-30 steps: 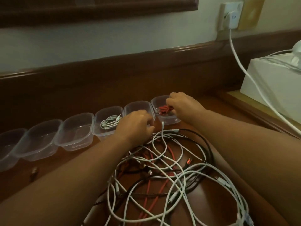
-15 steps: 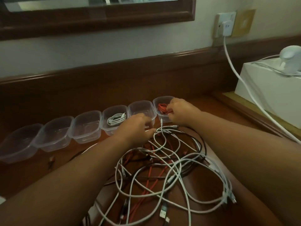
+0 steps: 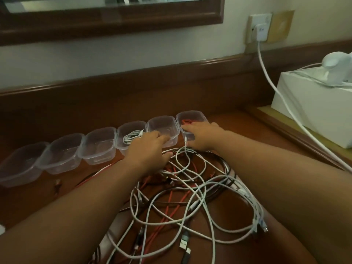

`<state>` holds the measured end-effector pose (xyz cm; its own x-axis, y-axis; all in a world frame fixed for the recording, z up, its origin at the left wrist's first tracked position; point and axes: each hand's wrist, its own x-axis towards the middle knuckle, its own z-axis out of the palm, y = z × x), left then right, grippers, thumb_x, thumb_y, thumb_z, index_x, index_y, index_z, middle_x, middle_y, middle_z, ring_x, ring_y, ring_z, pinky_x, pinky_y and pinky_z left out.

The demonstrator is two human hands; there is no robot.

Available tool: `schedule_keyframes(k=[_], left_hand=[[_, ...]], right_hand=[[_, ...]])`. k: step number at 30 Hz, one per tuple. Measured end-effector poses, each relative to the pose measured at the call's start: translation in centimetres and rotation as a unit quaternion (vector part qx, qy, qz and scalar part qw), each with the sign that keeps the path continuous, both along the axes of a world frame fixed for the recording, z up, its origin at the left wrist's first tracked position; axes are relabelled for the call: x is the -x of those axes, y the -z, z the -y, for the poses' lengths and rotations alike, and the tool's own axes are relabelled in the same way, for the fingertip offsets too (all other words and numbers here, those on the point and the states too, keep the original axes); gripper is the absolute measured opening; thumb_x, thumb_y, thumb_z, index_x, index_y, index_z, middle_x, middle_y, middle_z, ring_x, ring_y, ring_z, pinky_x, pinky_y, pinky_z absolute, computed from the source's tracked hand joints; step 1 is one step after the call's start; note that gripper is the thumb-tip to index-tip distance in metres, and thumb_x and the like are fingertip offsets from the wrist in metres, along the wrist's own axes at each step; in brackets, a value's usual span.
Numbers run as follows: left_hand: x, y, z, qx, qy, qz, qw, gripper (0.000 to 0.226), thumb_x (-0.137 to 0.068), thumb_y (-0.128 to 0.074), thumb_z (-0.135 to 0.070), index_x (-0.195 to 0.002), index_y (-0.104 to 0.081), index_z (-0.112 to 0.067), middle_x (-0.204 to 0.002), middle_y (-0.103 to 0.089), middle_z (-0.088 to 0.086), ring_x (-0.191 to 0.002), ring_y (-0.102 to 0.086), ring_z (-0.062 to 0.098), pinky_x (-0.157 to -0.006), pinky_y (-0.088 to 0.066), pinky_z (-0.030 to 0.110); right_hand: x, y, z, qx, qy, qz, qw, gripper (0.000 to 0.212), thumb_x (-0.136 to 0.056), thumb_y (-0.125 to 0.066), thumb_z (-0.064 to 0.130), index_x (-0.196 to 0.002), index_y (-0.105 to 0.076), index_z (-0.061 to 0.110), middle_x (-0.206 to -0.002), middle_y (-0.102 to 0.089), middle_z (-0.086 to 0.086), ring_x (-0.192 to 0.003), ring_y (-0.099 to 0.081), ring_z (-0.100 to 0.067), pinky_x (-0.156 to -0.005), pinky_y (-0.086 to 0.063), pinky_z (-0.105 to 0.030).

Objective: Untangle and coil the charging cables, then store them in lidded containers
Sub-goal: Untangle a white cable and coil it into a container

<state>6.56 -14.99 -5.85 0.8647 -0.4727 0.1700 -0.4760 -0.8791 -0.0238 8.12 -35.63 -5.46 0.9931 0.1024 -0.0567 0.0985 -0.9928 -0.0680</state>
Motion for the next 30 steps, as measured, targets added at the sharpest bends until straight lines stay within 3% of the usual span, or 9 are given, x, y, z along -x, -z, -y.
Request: schedule_keyframes(k=[4, 8, 12, 17, 20, 22, 25, 27, 30], left_hand=[[-0.8, 0.8, 0.7, -0.018, 0.003, 0.011, 1.000, 0.059, -0.091, -0.051, -0.062, -0.144, -0.044, -0.037, -0.139, -0.051, -0.001, -0.128, -0.047, 0.022, -0.103, -0.044, 0.045], [-1.2, 1.4, 1.0, -0.010, 0.001, 0.032, 0.999, 0.059, -0.090, -0.051, -0.063, -0.143, -0.046, -0.036, -0.136, -0.053, -0.001, -0.125, -0.049, 0.022, -0.100, -0.046, 0.043], [-0.4, 1.0, 0.7, 0.018, 0.007, 0.018, 1.000, 0.057, -0.090, -0.052, -0.061, -0.140, -0.050, -0.033, -0.135, -0.053, -0.002, -0.124, -0.049, 0.020, -0.100, -0.045, 0.043], [3.4, 0.1, -1.3, 0.034, 0.024, -0.031, 0.999, 0.030, -0.092, -0.055, -0.057, -0.103, -0.066, -0.031, -0.107, -0.058, -0.010, -0.098, -0.055, 0.010, -0.080, -0.051, 0.034], [5.9, 0.0, -2.5, 0.012, 0.063, -0.079, 0.995, 0.029, -0.092, -0.058, -0.054, -0.106, -0.067, -0.032, -0.107, -0.061, -0.011, -0.097, -0.055, 0.008, -0.083, -0.050, 0.033], [6.9, 0.1, -2.8, -0.018, 0.071, -0.060, 0.996, 0.026, -0.093, -0.059, -0.045, -0.113, -0.066, -0.030, -0.115, -0.063, -0.009, -0.107, -0.056, 0.013, -0.092, -0.046, 0.036], [8.0, -0.5, -2.8, -0.005, 0.067, -0.021, 0.998, 0.013, -0.095, -0.056, -0.030, -0.105, -0.065, -0.027, -0.110, -0.063, -0.006, -0.108, -0.055, 0.017, -0.097, -0.042, 0.042], [8.7, -2.0, -2.9, 0.041, 0.078, 0.011, 0.996, 0.011, -0.095, -0.055, -0.029, -0.101, -0.065, -0.027, -0.104, -0.062, -0.007, -0.103, -0.055, 0.015, -0.095, -0.043, 0.043], [10.3, -5.2, -3.5, 0.134, 0.130, 0.082, 0.979, 0.016, -0.092, -0.054, -0.033, -0.099, -0.067, -0.027, -0.093, -0.061, -0.011, -0.091, -0.057, 0.012, -0.084, -0.046, 0.043]], right_hand=[[-1.0, 0.9, 0.4, 0.036, -0.004, 0.010, 0.999, 0.051, -0.095, -0.048, 0.051, -0.141, -0.042, 0.029, -0.141, -0.050, -0.003, -0.128, -0.047, -0.027, -0.109, -0.027, -0.051], [-1.4, 1.2, 0.6, 0.054, 0.001, 0.018, 0.998, 0.054, -0.095, -0.047, 0.054, -0.141, -0.043, 0.027, -0.142, -0.049, -0.003, -0.130, -0.046, -0.026, -0.110, -0.024, -0.051], [-0.6, 0.8, 0.7, 0.005, 0.009, 0.050, 0.999, 0.055, -0.095, -0.051, 0.049, -0.143, -0.043, 0.023, -0.144, -0.047, -0.004, -0.130, -0.046, -0.026, -0.109, -0.032, -0.048], [4.1, 0.3, -0.3, -0.085, -0.040, 0.114, 0.989, 0.034, -0.094, -0.057, 0.034, -0.127, -0.059, 0.023, -0.129, -0.055, 0.000, -0.114, -0.053, -0.021, -0.095, -0.048, -0.038], [7.2, 0.4, -1.8, -0.071, -0.095, 0.060, 0.991, 0.033, -0.093, -0.058, 0.023, -0.125, -0.062, 0.027, -0.126, -0.056, 0.002, -0.115, -0.053, -0.021, -0.088, -0.047, -0.034], [8.8, 0.6, -2.7, -0.025, -0.119, 0.021, 0.992, 0.040, -0.090, -0.056, 0.017, -0.128, -0.061, 0.030, -0.127, -0.058, 0.002, -0.117, -0.052, -0.022, -0.084, -0.045, -0.033], [11.0, 0.3, -3.6, 0.017, -0.118, 0.020, 0.993, 0.040, -0.094, -0.056, 0.022, -0.133, -0.057, 0.031, -0.132, -0.058, 0.002, -0.119, -0.051, -0.022, -0.090, -0.048, -0.037], [12.2, -0.8, -4.0, -0.026, -0.093, 0.034, 0.995, 0.033, -0.095, -0.057, 0.026, -0.128, -0.060, 0.030, -0.126, -0.061, 0.002, -0.111, -0.056, -0.020, -0.089, -0.052, -0.038], [13.6, -3.6, -4.6, -0.081, -0.065, 0.067, 0.992, 0.014, -0.096, -0.058, 0.028, -0.109, -0.064, 0.026, -0.105, -0.062, 0.005, -0.098, -0.059, -0.019, -0.076, -0.052, -0.033]])
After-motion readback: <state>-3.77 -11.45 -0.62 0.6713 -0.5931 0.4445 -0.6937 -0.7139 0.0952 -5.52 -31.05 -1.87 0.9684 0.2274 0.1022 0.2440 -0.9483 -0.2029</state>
